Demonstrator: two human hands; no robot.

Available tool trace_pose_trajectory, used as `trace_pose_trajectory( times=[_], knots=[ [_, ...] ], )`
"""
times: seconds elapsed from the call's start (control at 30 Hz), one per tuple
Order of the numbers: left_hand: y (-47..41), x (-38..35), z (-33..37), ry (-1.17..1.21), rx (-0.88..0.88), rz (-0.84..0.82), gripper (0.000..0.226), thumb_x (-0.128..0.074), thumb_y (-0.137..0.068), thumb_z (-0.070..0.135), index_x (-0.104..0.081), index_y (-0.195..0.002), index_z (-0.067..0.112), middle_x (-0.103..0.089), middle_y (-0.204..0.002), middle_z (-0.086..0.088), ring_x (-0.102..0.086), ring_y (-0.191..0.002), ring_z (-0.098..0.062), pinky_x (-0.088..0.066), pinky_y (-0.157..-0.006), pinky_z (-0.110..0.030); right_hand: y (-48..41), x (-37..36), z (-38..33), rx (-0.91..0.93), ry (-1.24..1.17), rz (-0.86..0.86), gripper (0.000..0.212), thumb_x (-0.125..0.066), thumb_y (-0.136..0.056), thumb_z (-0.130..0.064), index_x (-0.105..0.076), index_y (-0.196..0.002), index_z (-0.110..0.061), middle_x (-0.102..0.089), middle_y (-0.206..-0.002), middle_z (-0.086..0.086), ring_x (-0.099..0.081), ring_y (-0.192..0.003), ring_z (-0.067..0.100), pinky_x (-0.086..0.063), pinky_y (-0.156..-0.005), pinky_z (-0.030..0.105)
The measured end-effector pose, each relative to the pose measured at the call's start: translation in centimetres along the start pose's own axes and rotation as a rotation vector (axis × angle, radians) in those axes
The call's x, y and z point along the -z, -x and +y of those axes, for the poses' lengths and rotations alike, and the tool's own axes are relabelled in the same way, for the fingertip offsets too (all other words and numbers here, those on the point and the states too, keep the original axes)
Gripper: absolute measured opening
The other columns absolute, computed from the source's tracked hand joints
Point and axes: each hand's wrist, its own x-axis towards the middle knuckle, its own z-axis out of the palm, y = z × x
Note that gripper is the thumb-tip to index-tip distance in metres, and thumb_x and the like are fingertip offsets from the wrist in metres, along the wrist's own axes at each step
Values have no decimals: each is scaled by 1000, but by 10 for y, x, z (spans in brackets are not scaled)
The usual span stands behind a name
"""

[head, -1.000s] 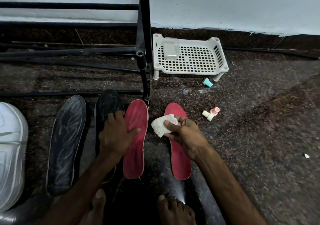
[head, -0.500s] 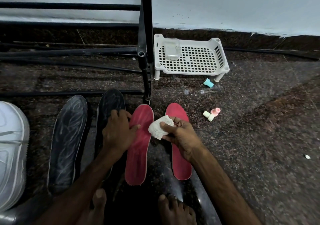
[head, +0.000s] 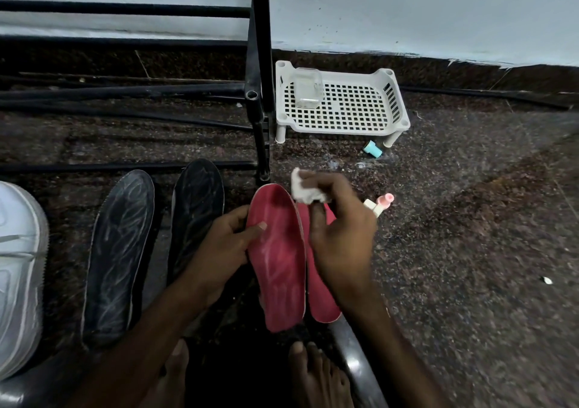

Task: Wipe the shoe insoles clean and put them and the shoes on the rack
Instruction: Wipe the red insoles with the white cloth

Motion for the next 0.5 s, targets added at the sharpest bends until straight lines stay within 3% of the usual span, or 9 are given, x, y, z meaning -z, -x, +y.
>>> trace_pose_trajectory(
  times=[0.1, 0.17, 0.27, 0.33, 0.43, 0.5],
  knots=[
    [5, -5, 7, 33, -30, -79, 31, -54, -91, -3, -68, -111, 16, -76, -97, -3, -71, -80, -13, -58, -64, -25, 18, -19, 4, 141, 121, -246, 40, -46, -82, -5, -62, -119, -6, -65, -123, 7, -60, -117, 17, -47, -100, 31],
    [5, -3, 8, 39, -35, -96, 33, -54, -89, -6, -68, -109, 15, -76, -97, -4, -72, -82, -13, -57, -64, -23, 34, -24, 8, 125, 117, -271, 45, -44, -84, -5, -60, -126, -6, -61, -132, 7, -53, -128, 15, -40, -108, 24],
    [5, 4, 4, 54, -53, -94, 34, -53, -86, -12, -69, -107, 10, -75, -99, -11, -71, -84, -18, -58, -68, -23, 50, -22, 4, 50, -12, -309, 48, -47, -80, 9, -61, -122, -9, -62, -132, -3, -53, -127, 5, -41, -107, 22],
    [6, 5, 1, 34, -64, -103, 34, -53, -85, -16, -69, -106, 6, -75, -99, -15, -71, -86, -22, -58, -70, -25, 52, -16, 5, 94, -3, -438, 44, -48, -85, -1, -59, -126, -8, -60, -135, -3, -49, -131, 4, -32, -114, 26],
    [6, 5, 3, -3, -49, -141, 27, -53, -91, -7, -67, -110, 7, -75, -99, -12, -72, -86, -21, -59, -69, -26, 38, -3, 17, 342, 245, -561, 55, -53, -83, -4, -47, -138, -7, -55, -141, 0, -39, -139, 8, -11, -122, 37],
    [4, 5, 6, -24, -50, -169, 27, -53, -94, 0, -65, -116, 9, -74, -104, -11, -72, -91, -21, -59, -71, -28, 27, 2, 21, 391, 374, -546, 57, -49, -87, -9, -41, -144, -8, -52, -144, 2, -38, -140, 10, -8, -123, 37]
  ],
)
